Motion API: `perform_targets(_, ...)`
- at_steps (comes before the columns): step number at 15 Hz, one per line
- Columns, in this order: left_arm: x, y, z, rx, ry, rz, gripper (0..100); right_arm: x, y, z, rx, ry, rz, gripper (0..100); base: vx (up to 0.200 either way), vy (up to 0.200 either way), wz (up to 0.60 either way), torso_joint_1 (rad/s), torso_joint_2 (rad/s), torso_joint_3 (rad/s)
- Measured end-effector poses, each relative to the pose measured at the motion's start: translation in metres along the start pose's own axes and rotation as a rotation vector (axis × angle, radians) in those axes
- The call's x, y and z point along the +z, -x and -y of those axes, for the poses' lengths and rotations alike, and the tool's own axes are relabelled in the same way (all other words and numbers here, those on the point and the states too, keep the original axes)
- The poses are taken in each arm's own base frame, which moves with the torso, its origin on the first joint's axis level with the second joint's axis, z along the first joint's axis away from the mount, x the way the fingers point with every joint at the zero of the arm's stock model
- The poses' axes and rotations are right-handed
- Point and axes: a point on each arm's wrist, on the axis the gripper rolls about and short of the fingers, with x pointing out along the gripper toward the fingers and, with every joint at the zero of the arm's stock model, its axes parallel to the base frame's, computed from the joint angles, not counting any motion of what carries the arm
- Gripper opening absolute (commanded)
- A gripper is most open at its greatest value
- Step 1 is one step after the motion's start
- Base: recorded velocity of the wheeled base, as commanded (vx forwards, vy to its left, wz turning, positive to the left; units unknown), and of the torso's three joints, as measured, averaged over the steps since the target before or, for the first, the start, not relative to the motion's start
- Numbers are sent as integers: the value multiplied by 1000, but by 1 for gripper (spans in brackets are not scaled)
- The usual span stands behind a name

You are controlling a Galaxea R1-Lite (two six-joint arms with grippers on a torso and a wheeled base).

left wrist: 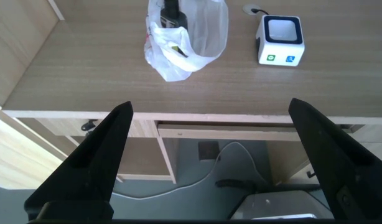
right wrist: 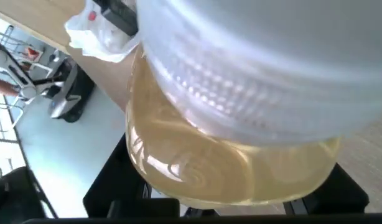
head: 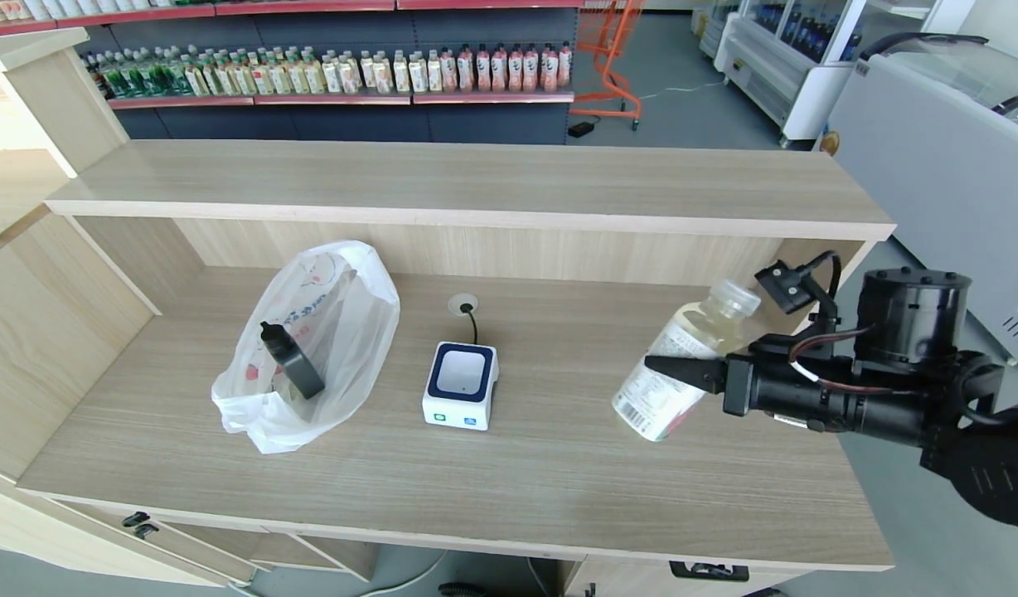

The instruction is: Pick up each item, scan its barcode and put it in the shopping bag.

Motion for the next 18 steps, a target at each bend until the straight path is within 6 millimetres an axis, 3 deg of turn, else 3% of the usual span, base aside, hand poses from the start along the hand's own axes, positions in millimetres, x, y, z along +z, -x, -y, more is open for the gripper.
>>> perform_targets(2, 0, 0, 0, 0, 0, 0, 100, 17, 9, -32, 155, -13, 22, 0, 0, 0, 0, 0, 0, 0)
perform_targets(4, 0, 0, 0, 0, 0, 0, 100, 20, 14, -58, 272, -9, 1, 0, 0, 0, 0, 0, 0, 0)
perform_targets(7, 0, 0, 0, 0, 0, -1, 100, 21, 20, -80, 377, 6, -25, 0, 0, 0, 0, 0, 0, 0)
perform_targets(18, 0, 0, 0, 0, 0, -1, 100, 17, 32, -97, 410, -20, -98, 0, 0, 0, 0, 0, 0, 0)
